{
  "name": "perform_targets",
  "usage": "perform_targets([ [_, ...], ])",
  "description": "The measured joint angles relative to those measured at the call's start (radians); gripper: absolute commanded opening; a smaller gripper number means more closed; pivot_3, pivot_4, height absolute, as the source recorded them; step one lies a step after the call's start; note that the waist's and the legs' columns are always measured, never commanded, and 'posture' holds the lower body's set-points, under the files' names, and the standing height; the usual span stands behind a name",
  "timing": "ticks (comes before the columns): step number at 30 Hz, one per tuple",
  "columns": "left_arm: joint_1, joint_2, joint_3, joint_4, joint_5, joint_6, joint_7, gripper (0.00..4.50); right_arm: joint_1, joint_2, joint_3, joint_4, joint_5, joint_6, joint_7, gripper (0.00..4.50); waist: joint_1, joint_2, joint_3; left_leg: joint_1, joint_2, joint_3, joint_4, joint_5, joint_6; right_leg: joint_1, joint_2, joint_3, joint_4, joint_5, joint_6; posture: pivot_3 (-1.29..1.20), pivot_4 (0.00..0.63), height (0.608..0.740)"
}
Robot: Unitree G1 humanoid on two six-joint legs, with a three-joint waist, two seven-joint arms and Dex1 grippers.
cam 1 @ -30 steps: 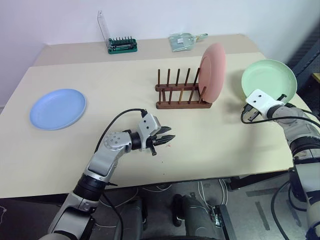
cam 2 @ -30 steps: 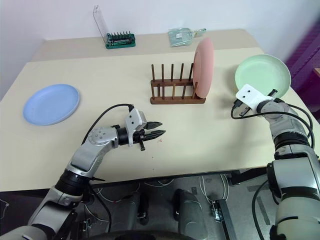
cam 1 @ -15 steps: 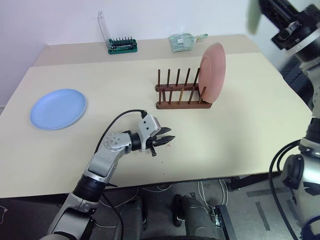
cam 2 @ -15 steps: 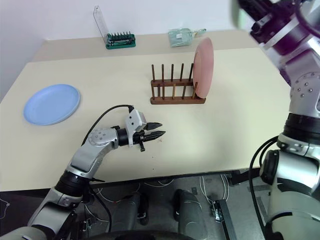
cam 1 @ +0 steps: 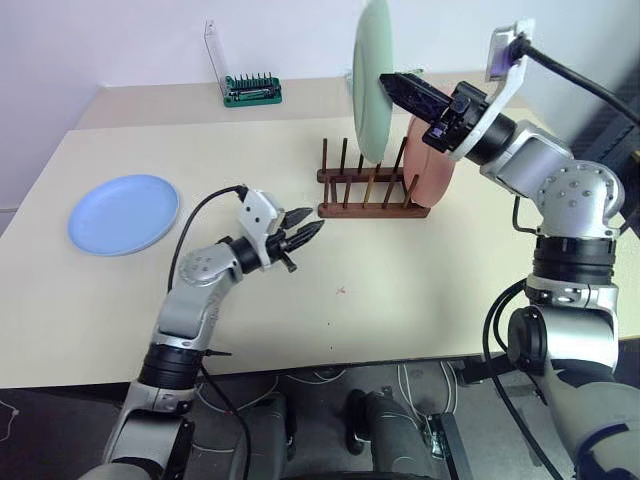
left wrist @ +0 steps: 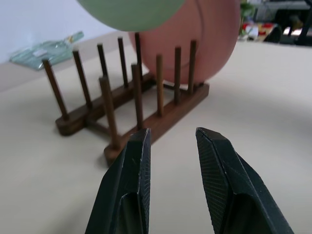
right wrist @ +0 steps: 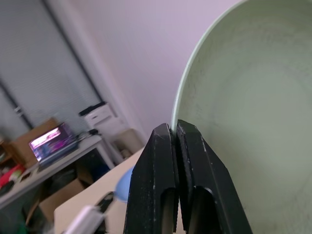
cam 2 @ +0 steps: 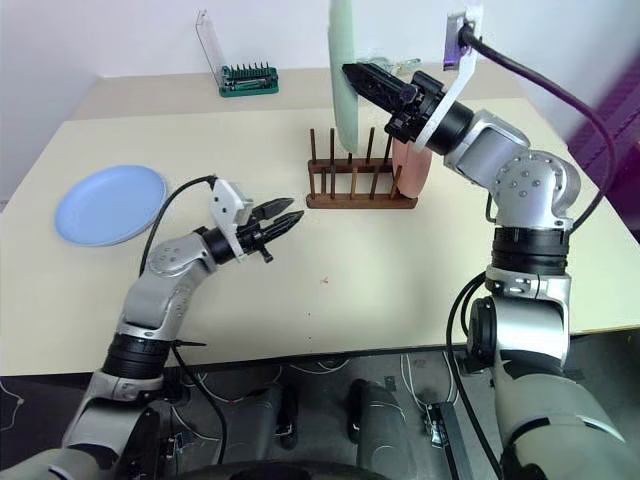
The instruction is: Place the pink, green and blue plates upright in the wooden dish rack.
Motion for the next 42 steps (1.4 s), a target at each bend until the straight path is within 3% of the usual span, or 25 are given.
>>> perform_targets([
  [12,0.038,0.016,-0.006,-0.055,-0.019,0.04,-0.012,1.47,-0.065,0.004,-0.019,0.212,-0.098,-0.03,0.066,0.03,-0.001,0.0,0.0,0.0,0.0,0.0,0.0,0.0,0.0,0.0,0.0,0.0,0.0,0.0,0.0,0.0,0.15,0.73],
  [15,0.038,0.016,-0.006,-0.055,-0.019,0.04,-0.013,1.47,-0.065,0.004,-0.022,0.247,-0.125,-0.035,0.069,0.91,-0.001,0.0,0.0,0.0,0.0,0.0,0.0,0.0,0.0,0.0,0.0,0.0,0.0,0.0,0.001,0.0,0.15,0.73],
  [20,0.038,0.017,-0.01,-0.055,-0.019,0.041,-0.019,1.47,-0.066,0.004,-0.036,0.257,-0.164,-0.067,0.071,3.32,-0.001,0.0,0.0,0.0,0.0,0.0,0.0,0.0,0.0,-0.001,0.0,0.0,0.0,0.0,0.001,0.0,0.15,0.73],
  [27,0.034,0.017,-0.032,-0.055,-0.019,0.042,-0.021,1.47,-0.072,0.005,-0.027,0.231,-0.235,-0.146,0.093,3.32,-0.001,0.0,0.0,0.0,0.0,0.0,0.0,0.0,0.0,-0.001,0.0,0.0,0.0,-0.001,0.001,0.0,0.15,0.73],
  [36,0.013,0.0,-0.041,-0.023,0.022,-0.007,0.035,1.47,-0.12,-0.049,0.079,0.117,-0.423,-0.31,0.128,3.32,0.0,0.0,0.0,-0.001,0.0,0.0,0.0,0.0,0.0,-0.001,0.0,0.0,0.0,-0.001,0.001,0.0,0.15,0.73],
  [39,-0.051,-0.022,-0.011,0.067,0.07,-0.049,0.152,2.38,-0.115,-0.055,0.122,0.084,-0.489,-0.371,0.15,3.36,0.0,0.0,0.0,-0.001,0.0,0.0,0.0,0.0,0.0,-0.002,0.0,0.0,0.0,-0.001,0.001,0.0,0.15,0.73],
  [42,-0.137,-0.022,0.129,0.181,0.097,-0.024,0.378,3.91,-0.04,-0.075,0.228,-0.136,-0.535,-0.439,0.251,3.36,-0.008,0.0,0.0,-0.002,0.002,-0.002,-0.001,0.0,0.0,-0.003,0.002,0.0,0.0,-0.001,0.001,0.0,0.15,0.73],
])
